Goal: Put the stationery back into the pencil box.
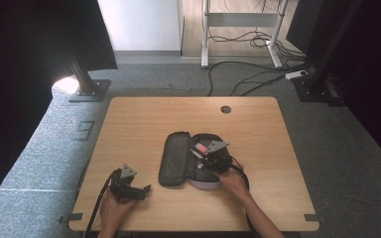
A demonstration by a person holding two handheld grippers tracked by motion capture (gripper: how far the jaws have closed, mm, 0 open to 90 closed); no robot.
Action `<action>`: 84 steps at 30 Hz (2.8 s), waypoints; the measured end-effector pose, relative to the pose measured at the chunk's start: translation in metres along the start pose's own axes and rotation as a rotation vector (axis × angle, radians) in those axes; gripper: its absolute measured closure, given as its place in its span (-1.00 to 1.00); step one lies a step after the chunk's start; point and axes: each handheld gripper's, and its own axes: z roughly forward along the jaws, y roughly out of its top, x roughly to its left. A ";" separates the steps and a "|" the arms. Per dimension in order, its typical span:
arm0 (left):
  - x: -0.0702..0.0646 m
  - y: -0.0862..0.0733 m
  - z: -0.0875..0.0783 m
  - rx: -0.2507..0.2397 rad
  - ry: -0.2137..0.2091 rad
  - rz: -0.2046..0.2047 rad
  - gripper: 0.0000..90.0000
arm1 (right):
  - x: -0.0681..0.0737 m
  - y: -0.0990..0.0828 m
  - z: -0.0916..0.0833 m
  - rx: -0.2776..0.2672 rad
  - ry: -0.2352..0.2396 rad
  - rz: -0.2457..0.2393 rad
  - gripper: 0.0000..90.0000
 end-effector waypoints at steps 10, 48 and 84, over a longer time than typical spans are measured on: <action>0.000 0.000 0.000 0.000 0.000 0.000 -1.00 | -0.002 0.005 -0.010 -0.027 0.002 -0.001 0.53; 0.000 0.000 0.000 0.000 0.000 0.001 -1.00 | -0.002 -0.005 -0.044 -0.046 0.074 0.011 -0.64; 0.000 0.000 0.000 0.000 0.000 0.001 -1.00 | -0.014 -0.037 -0.101 -0.073 -0.016 0.014 -0.83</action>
